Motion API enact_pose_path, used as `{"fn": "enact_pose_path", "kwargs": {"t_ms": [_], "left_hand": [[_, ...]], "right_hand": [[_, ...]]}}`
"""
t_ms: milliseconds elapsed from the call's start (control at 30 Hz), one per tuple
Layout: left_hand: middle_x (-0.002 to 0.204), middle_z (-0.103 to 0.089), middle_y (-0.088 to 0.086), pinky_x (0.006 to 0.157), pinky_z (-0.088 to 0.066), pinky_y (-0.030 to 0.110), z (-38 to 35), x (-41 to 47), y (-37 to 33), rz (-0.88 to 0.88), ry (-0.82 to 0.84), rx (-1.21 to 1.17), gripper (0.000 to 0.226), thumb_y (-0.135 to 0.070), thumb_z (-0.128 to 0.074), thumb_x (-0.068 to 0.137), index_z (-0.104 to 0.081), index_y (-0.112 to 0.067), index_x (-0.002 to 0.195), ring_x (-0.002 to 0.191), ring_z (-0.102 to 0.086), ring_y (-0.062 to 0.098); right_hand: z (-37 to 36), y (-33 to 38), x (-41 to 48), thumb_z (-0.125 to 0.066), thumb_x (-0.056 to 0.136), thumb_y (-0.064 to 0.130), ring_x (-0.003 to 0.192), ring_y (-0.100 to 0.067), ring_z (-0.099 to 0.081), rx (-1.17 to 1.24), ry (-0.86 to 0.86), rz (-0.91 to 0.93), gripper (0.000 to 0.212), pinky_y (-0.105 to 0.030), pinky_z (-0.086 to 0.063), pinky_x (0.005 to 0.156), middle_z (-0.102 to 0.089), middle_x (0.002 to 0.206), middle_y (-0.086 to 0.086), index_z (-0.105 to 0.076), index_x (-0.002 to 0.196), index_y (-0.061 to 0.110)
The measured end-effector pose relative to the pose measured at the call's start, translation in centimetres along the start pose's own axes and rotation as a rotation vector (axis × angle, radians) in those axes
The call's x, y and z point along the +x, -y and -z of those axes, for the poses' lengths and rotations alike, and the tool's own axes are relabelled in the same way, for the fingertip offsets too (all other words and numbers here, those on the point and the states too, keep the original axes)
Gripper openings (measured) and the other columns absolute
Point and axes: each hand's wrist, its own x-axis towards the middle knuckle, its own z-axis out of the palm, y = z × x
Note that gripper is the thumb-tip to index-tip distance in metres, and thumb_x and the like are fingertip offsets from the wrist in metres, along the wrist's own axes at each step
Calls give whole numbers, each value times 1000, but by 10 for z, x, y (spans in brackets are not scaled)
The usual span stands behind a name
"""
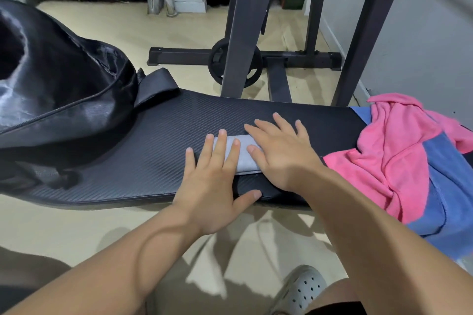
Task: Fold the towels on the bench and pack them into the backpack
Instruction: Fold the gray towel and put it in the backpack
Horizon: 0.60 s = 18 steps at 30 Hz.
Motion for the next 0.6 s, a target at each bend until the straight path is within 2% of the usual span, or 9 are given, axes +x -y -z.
{"fn": "enact_pose_path", "kwargs": {"t_ms": [133, 233, 300, 333, 400, 433, 500, 567, 600], "left_hand": [[163, 30, 7, 120, 5, 59, 1, 2, -3, -8, 13, 7, 106, -86, -21, 84, 15, -20, 158, 151, 26, 29], [164, 29, 6, 120, 3, 59, 3, 3, -4, -1, 60, -15, 105, -87, -17, 81, 15, -23, 158, 152, 24, 28], [168, 13, 2, 121, -3, 57, 17, 10, -1, 26, 104, -187, 96, -83, -16, 83, 2, -28, 160, 154, 11, 26], [169, -3, 1, 122, -11, 54, 29, 16, 3, 47, 107, -301, 88, -78, -20, 87, -10, -30, 160, 154, -2, 26], [158, -38, 3, 117, -28, 46, 52, 30, 14, 81, 16, -454, 77, -67, -30, 89, -30, -27, 155, 145, -30, 28], [149, -48, 5, 112, -34, 44, 60, 35, 19, 90, -35, -471, 74, -63, -38, 90, -36, -24, 153, 137, -40, 28], [135, -57, 2, 104, -42, 45, 68, 41, 26, 75, -38, -409, 66, -62, -52, 88, -48, -25, 143, 127, -49, 27], [117, -60, -1, 95, -47, 45, 69, 43, 27, 41, 42, -311, 54, -70, -55, 74, -57, -32, 111, 115, -54, 26], [112, -59, -2, 93, -48, 44, 68, 42, 26, 27, 81, -287, 53, -72, -57, 69, -58, -33, 105, 111, -55, 25]], "right_hand": [[-8, -16, -1, -24, 104, 56, 156, -22, 5, 139, 45, -42, 57, -54, 4, 124, -14, 168, 9, -16, 159, 42], [-10, -17, -1, -26, 104, 57, 156, -23, 3, 162, 56, -47, 56, -56, 1, 124, -17, 167, 7, -21, 157, 40], [-5, -14, -2, -31, 103, 57, 155, -25, -5, 150, 75, -64, 53, -57, -4, 123, -26, 160, 6, -32, 151, 37], [-1, -13, -2, -34, 102, 58, 151, -26, -13, 118, 79, -62, 51, -56, -10, 121, -33, 153, 5, -38, 147, 35], [10, -13, -4, -43, 98, 61, 136, -24, -31, 39, 88, -40, 48, -49, -24, 112, -44, 137, 4, -46, 136, 32], [17, -13, -5, -48, 95, 62, 128, -22, -37, 27, 96, -39, 47, -46, -30, 105, -48, 129, 5, -50, 130, 31], [28, -15, -7, -59, 89, 62, 113, -21, -48, 78, 111, -53, 42, -42, -40, 93, -56, 115, 7, -56, 115, 30], [33, -16, -10, -70, 82, 61, 104, -19, -54, 164, 114, -64, 41, -39, -45, 87, -59, 106, 9, -58, 107, 31], [34, -16, -11, -74, 78, 60, 102, -17, -54, 189, 120, -61, 43, -38, -46, 86, -59, 106, 9, -60, 108, 32]]}}
